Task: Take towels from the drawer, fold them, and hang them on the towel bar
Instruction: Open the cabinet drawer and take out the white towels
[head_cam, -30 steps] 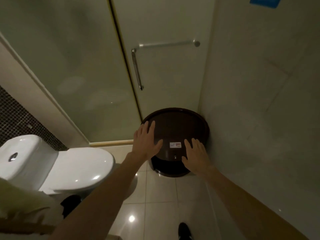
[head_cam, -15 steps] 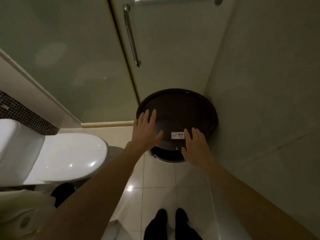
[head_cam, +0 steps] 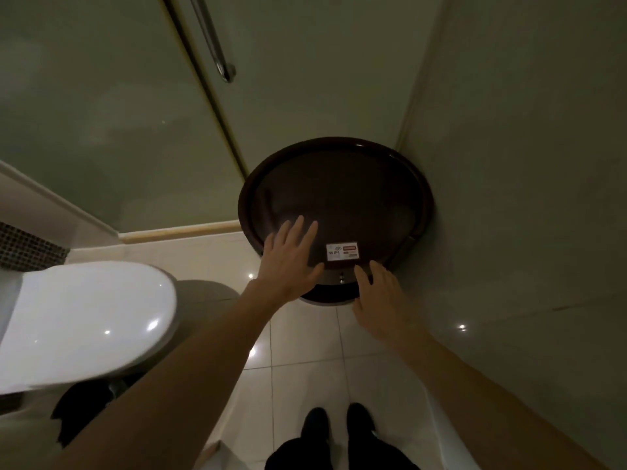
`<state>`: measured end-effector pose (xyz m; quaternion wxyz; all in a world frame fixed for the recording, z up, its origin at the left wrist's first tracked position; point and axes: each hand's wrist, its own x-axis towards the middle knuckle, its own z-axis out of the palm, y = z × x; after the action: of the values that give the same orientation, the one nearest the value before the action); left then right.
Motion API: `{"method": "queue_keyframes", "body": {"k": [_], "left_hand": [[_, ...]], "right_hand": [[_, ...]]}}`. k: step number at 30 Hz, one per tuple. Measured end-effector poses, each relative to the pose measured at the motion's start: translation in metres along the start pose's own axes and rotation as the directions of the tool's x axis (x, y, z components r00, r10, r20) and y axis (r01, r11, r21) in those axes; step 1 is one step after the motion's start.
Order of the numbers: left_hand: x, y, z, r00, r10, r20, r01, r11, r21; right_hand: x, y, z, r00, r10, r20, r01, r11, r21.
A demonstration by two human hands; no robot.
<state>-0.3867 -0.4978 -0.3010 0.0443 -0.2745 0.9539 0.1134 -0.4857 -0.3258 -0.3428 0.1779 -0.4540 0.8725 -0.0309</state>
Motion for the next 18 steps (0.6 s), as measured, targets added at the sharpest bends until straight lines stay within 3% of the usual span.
{"method": "queue_keyframes", "body": {"k": [6,12,18], "left_hand": [[0.061,-0.027,0.096,0.998,0.054,-0.021,-0.052,0.993,0.102],[0.125,-0.050,0.180,0.995,0.073,-0.067,-0.063,0.988,0.141],[0.162,-0.063,0.227,0.976,0.186,-0.117,-0.163,0.970,0.178]], "right_hand": [[0.046,0.025,0.108,0.996,-0.091,0.001,0.091,0.995,-0.044],[0.104,0.058,0.195,0.976,-0.184,-0.113,0.166,0.974,-0.151],[0.145,0.073,0.250,0.916,-0.288,-0.280,0.218,0.941,-0.258]]}}
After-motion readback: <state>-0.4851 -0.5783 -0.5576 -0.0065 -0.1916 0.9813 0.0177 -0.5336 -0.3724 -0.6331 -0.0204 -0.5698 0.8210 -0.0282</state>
